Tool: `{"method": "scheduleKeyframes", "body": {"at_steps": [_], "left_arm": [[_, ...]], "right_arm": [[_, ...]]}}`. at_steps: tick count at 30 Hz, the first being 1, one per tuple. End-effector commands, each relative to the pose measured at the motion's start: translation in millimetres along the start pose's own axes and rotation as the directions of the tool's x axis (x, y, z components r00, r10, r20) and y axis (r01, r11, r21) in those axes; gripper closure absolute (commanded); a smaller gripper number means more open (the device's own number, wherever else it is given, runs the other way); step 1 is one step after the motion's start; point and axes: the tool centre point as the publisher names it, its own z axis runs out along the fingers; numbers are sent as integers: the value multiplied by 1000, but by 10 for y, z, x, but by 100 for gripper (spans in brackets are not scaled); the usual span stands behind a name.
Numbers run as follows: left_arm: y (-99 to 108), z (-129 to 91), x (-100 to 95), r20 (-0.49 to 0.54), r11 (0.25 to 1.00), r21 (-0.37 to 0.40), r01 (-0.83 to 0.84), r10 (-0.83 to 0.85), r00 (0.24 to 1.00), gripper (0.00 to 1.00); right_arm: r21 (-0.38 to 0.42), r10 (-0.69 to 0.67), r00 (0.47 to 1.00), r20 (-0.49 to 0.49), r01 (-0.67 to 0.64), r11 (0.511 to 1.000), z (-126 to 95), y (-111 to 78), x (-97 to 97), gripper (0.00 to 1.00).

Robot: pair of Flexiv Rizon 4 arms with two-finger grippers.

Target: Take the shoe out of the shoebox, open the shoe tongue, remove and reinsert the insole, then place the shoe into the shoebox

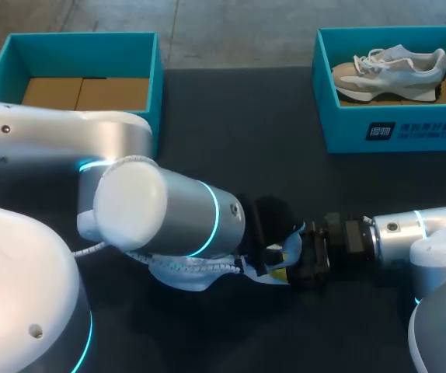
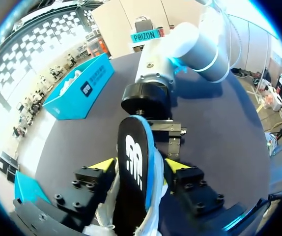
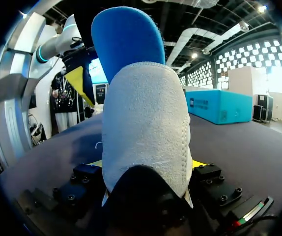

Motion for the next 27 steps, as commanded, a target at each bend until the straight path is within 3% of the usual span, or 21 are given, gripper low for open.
{"method": "scheduleKeyframes", "body": {"at_steps": [1, 27], "left_arm": [[65, -31, 1, 24, 1000, 4, 2, -2, 1000, 51], [56, 15, -50, 123, 999, 46, -1, -4, 992, 61]], "right_arm": [[3, 0, 1000, 3, 0, 1000, 8, 13, 13, 100], [3, 0, 1000, 3, 0, 1000, 8, 13, 13, 100]]}}
